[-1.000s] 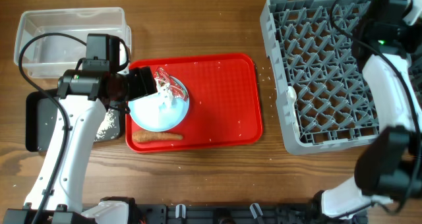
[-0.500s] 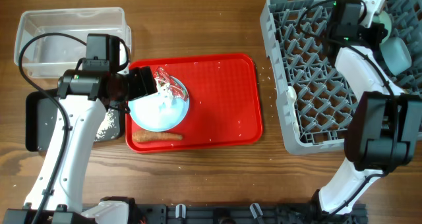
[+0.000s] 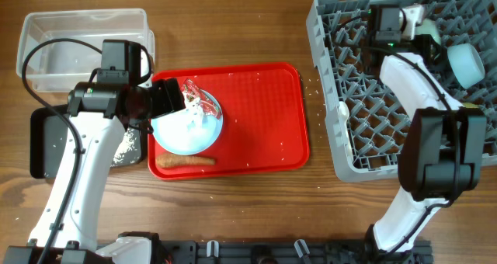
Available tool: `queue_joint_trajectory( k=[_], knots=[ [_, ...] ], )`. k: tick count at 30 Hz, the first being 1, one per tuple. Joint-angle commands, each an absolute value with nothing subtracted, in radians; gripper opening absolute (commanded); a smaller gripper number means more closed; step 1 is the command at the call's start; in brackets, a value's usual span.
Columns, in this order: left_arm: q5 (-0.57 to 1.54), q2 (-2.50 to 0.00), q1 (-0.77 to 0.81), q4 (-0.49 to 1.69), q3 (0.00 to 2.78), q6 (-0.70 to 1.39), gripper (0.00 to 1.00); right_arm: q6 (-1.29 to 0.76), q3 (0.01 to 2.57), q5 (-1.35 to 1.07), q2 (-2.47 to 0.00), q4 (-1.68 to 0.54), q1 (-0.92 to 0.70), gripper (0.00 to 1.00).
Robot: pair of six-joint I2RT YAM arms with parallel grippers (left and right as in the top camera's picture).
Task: Sort waste into correct bins and load items into the dishwasher rack
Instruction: 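Carry the green bowl with the right gripper into the rack, then reach the left gripper to the tissue and wrapper on the blue plate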
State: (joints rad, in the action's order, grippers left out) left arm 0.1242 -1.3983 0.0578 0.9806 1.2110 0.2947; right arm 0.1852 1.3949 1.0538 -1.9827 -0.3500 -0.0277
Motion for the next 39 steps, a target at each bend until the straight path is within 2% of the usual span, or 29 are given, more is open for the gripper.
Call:
queue_joint_trajectory(
  k=[1, 8, 11, 13, 16, 20, 22, 25, 33, 39],
  knots=[
    [0.122, -1.390, 0.053, 0.977, 1.215, 0.300, 0.89, 0.152, 1.387, 0.977, -1.983, -0.377, -0.057, 0.67],
    [0.122, -1.390, 0.053, 0.978, 1.215, 0.300, 0.89, 0.104, 1.387, 0.783, -1.847, -0.488, -0.080, 0.72],
    [0.122, -1.390, 0.053, 0.978, 1.215, 0.300, 0.89, 0.105, 1.387, 0.701, -1.728, -0.543, -0.080, 0.83],
    [0.122, -1.390, 0.053, 0.978, 1.215, 0.300, 0.89, 0.105, 1.387, 0.474, -1.611, -0.626, -0.080, 0.87],
    [0.121, -1.390, 0.053, 0.978, 1.214, 0.300, 0.89, 0.105, 1.387, 0.224, -1.543, -0.696, -0.080, 0.88],
    [0.121, -1.390, 0.053, 0.978, 1.215, 0.300, 0.90, 0.089, 1.387, -0.213, -1.503, -0.777, -0.080, 0.89],
    [0.121, -1.390, 0.053, 0.976, 1.214, 0.300, 0.90, 0.025, 1.386, -0.333, -1.505, -0.810, -0.087, 0.88],
    [0.121, -1.390, 0.053, 0.977, 1.214, 0.300, 0.90, 0.017, 1.385, -0.414, -1.515, -0.824, -0.140, 0.88],
    [0.121, -1.443, 0.054, 0.903, 1.214, 0.303, 0.93, -0.055, 1.385, -0.333, -1.549, -0.863, -0.292, 0.89],
    [0.121, -1.647, 0.055, 0.790, 1.214, 0.303, 0.87, -0.056, 1.385, -0.334, -1.552, -0.903, -0.304, 0.89]
  ],
)
